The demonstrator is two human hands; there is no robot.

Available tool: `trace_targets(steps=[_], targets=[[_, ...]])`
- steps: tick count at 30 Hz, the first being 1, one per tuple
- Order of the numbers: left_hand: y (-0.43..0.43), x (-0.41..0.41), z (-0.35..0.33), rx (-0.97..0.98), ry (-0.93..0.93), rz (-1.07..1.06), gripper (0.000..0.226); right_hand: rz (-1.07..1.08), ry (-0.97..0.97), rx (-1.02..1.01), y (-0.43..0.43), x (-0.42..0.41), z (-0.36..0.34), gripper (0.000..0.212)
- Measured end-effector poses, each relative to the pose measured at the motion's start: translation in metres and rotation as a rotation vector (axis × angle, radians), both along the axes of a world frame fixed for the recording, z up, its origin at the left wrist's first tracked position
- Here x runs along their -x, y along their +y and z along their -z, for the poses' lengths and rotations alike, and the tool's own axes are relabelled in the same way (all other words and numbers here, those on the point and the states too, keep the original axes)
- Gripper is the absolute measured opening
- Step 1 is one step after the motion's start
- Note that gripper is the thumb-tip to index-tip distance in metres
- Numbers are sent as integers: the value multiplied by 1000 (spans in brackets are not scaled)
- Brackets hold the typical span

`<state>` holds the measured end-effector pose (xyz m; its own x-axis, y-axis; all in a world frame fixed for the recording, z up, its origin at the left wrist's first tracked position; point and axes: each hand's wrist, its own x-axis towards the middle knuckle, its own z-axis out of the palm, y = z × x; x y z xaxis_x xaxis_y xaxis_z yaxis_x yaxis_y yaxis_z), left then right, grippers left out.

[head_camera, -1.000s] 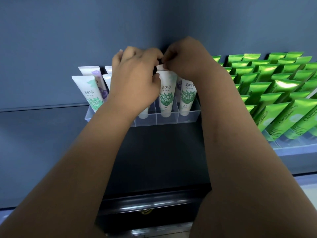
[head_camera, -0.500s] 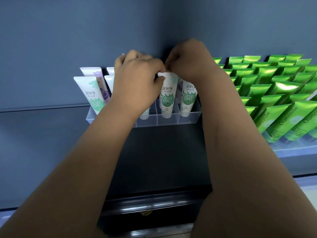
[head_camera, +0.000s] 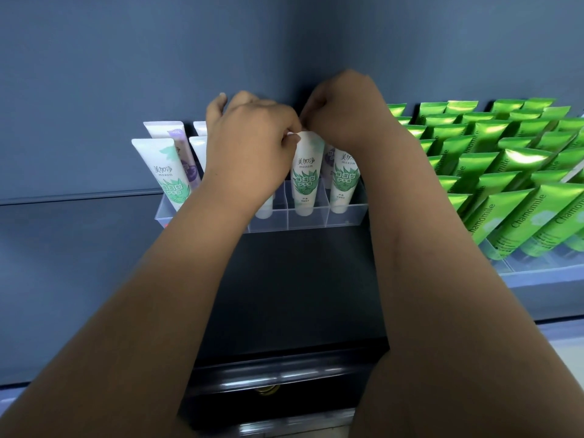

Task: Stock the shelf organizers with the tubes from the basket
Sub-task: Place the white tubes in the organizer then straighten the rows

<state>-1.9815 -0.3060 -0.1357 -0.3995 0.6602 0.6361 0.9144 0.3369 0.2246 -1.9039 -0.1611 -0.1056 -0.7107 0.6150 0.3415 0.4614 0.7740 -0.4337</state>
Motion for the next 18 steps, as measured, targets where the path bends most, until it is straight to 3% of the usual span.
trace_targets(steps=[18], targets=[[2, 0, 1, -3, 1, -3, 23, 2, 1, -9, -5, -3, -1, 30]])
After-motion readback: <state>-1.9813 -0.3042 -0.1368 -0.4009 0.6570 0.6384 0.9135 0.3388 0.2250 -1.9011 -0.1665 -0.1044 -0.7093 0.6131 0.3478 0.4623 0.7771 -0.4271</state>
